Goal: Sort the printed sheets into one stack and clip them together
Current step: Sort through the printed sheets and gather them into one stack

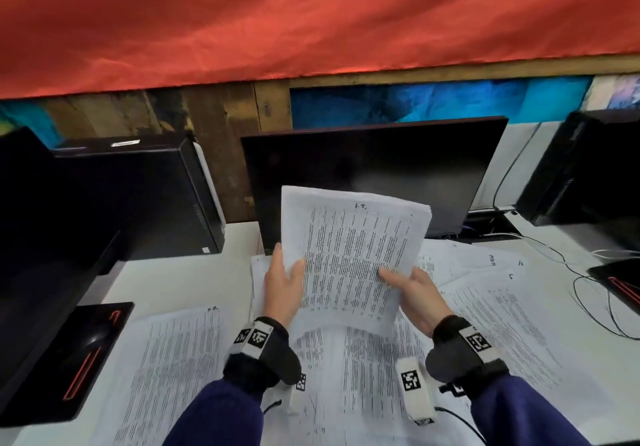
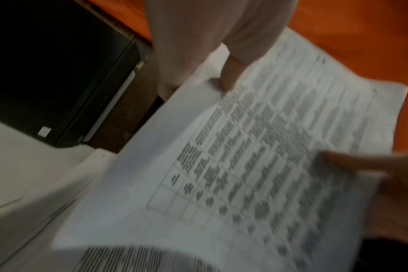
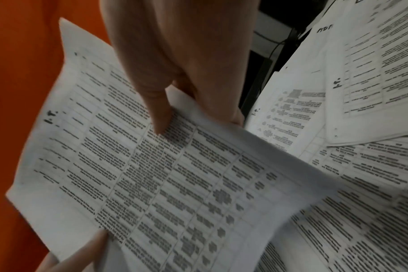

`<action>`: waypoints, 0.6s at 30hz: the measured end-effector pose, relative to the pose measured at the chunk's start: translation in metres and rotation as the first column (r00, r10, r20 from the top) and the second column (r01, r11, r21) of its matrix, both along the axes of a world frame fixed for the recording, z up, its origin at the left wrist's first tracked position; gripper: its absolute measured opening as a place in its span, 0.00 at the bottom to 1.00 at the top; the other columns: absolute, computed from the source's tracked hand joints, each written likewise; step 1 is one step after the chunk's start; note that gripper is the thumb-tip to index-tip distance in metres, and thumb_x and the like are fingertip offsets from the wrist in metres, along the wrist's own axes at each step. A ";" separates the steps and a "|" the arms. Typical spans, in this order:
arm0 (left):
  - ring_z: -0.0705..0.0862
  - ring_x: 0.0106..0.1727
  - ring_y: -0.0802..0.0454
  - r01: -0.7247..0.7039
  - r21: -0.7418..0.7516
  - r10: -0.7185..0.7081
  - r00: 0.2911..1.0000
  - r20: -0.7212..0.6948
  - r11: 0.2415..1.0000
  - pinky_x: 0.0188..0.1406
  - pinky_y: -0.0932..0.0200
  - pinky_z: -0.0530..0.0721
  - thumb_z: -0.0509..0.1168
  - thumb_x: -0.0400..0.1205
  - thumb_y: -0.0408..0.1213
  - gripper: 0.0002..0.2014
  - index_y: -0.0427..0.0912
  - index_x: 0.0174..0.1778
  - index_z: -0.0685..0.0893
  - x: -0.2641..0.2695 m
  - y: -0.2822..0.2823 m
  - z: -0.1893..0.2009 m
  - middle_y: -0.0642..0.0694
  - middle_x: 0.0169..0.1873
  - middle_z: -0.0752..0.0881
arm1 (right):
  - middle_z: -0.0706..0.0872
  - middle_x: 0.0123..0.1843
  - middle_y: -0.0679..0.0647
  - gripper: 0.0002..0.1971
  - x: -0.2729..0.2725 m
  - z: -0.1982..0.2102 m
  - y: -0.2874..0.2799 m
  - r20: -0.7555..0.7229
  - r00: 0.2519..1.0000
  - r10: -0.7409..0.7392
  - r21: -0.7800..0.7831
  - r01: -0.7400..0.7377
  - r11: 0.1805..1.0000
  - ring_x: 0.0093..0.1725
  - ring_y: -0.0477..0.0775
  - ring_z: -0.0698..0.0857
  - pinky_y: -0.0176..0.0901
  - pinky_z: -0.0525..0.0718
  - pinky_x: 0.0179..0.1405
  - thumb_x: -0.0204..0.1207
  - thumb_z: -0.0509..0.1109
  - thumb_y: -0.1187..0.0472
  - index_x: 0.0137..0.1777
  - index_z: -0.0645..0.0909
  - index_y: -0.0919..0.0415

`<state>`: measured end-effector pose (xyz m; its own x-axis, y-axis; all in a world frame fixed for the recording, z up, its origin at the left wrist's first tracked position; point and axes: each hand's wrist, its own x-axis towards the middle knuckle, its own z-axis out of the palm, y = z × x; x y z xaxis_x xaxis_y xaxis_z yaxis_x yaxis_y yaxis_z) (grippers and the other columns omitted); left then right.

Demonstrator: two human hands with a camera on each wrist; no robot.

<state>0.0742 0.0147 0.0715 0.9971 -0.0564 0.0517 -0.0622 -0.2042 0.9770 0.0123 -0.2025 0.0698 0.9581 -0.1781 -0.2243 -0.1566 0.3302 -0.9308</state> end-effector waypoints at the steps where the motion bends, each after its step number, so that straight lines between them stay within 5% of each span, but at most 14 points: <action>1: 0.79 0.68 0.51 -0.062 -0.021 0.062 0.998 -0.015 0.998 0.71 0.52 0.76 0.57 0.86 0.36 0.24 0.42 0.80 0.62 -0.008 -0.002 -0.009 0.47 0.68 0.79 | 0.89 0.57 0.60 0.12 0.000 0.002 0.006 0.012 0.999 -0.030 -0.010 0.030 1.000 0.58 0.62 0.88 0.58 0.84 0.59 0.78 0.66 0.70 0.60 0.81 0.64; 6: 0.80 0.64 0.49 -0.207 -0.023 0.207 0.978 -0.004 0.978 0.64 0.56 0.78 0.53 0.87 0.34 0.20 0.39 0.75 0.61 -0.036 -0.005 -0.055 0.44 0.66 0.78 | 0.89 0.54 0.58 0.12 -0.007 -0.029 0.032 -0.040 0.996 -0.075 -0.157 0.068 0.985 0.55 0.58 0.87 0.58 0.82 0.61 0.73 0.70 0.73 0.55 0.83 0.61; 10: 0.79 0.67 0.42 -0.261 0.020 0.262 0.963 -0.064 0.965 0.71 0.42 0.76 0.54 0.86 0.31 0.21 0.37 0.75 0.61 -0.043 -0.004 -0.088 0.39 0.69 0.77 | 0.86 0.60 0.57 0.20 -0.013 -0.066 0.044 -0.127 0.989 -0.074 -0.228 0.043 0.973 0.59 0.56 0.84 0.50 0.80 0.59 0.74 0.67 0.75 0.64 0.76 0.59; 14: 0.74 0.73 0.41 -0.250 0.090 0.260 0.958 -0.123 0.964 0.76 0.44 0.71 0.52 0.86 0.30 0.24 0.33 0.79 0.57 -0.044 -0.006 -0.101 0.37 0.75 0.72 | 0.85 0.59 0.55 0.12 -0.011 -0.088 0.051 -0.176 0.978 -0.116 -0.323 0.054 0.945 0.59 0.56 0.84 0.61 0.77 0.69 0.81 0.64 0.67 0.63 0.77 0.59; 16: 0.73 0.75 0.41 -0.240 0.121 0.257 0.955 -0.149 0.963 0.77 0.47 0.70 0.52 0.87 0.31 0.25 0.34 0.81 0.56 -0.044 0.000 -0.100 0.37 0.76 0.70 | 0.85 0.53 0.53 0.09 -0.009 -0.085 0.053 -0.171 0.977 -0.130 -0.366 0.059 0.929 0.56 0.57 0.84 0.61 0.79 0.66 0.81 0.63 0.64 0.59 0.78 0.60; 18: 0.69 0.78 0.42 -0.214 0.160 0.241 0.955 -0.174 0.964 0.79 0.48 0.66 0.51 0.88 0.34 0.27 0.36 0.83 0.53 -0.043 0.011 -0.101 0.39 0.79 0.67 | 0.85 0.55 0.60 0.13 -0.007 -0.076 0.055 -0.161 0.980 -0.119 -0.420 0.041 0.907 0.60 0.63 0.83 0.51 0.83 0.58 0.81 0.62 0.64 0.65 0.76 0.60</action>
<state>0.0313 0.0260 -0.0294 0.9747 0.1803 -0.1324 0.1861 -0.3246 0.9274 0.0049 -0.1480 -0.0066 0.8874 -0.3660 -0.2802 -0.3226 -0.0592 -0.9447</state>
